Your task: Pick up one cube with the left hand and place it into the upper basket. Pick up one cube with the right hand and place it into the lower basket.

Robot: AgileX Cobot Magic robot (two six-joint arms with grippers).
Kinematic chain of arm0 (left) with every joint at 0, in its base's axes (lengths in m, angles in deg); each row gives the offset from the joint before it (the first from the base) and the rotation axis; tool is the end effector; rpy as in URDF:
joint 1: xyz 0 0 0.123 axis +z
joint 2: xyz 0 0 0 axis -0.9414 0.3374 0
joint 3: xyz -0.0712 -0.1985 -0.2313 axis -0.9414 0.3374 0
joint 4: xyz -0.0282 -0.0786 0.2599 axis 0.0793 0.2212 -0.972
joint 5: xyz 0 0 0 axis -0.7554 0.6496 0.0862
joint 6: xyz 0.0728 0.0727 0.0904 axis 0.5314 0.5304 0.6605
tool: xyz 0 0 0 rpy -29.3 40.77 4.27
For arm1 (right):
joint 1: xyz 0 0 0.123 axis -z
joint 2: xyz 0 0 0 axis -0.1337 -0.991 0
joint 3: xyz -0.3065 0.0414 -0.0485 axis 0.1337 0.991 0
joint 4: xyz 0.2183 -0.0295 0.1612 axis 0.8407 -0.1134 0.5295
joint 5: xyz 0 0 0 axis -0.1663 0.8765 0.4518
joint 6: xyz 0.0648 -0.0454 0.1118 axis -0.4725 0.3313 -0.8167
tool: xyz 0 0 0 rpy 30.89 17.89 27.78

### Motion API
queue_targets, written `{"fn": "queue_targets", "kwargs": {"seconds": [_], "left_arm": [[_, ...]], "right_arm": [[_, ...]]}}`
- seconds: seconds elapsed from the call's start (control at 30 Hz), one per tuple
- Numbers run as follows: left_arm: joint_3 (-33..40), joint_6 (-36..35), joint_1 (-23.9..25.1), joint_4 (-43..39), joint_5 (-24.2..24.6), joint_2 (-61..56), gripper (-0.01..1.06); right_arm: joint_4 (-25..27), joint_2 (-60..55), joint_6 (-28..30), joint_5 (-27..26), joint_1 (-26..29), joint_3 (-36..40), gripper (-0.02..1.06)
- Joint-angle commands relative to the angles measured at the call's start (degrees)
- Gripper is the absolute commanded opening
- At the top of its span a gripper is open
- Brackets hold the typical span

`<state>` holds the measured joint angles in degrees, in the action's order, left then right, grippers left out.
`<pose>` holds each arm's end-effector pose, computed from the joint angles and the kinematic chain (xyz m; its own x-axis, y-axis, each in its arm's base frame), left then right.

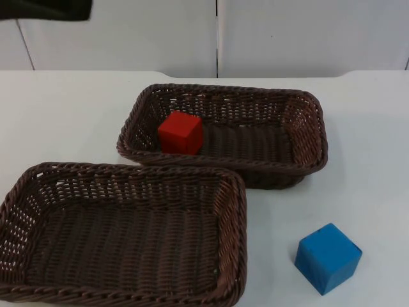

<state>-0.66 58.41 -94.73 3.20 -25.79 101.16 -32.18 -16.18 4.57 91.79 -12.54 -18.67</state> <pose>0.1684 -0.1129 0.3435 -0.4339 0.2281 -0.8716 0.6057 0.7901 -0.0947 0.0239 0.0020 0.2700 -0.4619 -0.0087 -0.8869 -0.0706 0.9971 0.0270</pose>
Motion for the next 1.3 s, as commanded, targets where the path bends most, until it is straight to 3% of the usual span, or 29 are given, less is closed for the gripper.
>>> {"fn": "queue_targets", "kwargs": {"seconds": [0.0, 1.1, 1.27], "left_arm": [[0.4, 0.0, -0.1, -1.0, -0.1, -1.3, 1.05], [0.4, 0.0, -0.1, -1.4, 1.9, -2.5, 1.05], [0.4, 0.0, -0.1, -1.4, 1.9, -2.5, 1.05]], "right_arm": [[0.0, 0.2, 0.3, -0.2, 0.3, 0.1, 1.05], [0.4, 0.2, -0.1, -0.4, 0.3, 0.1, 1.05], [0.4, -5.6, -0.7, -0.6, 0.3, -1.5, 1.05]]}}
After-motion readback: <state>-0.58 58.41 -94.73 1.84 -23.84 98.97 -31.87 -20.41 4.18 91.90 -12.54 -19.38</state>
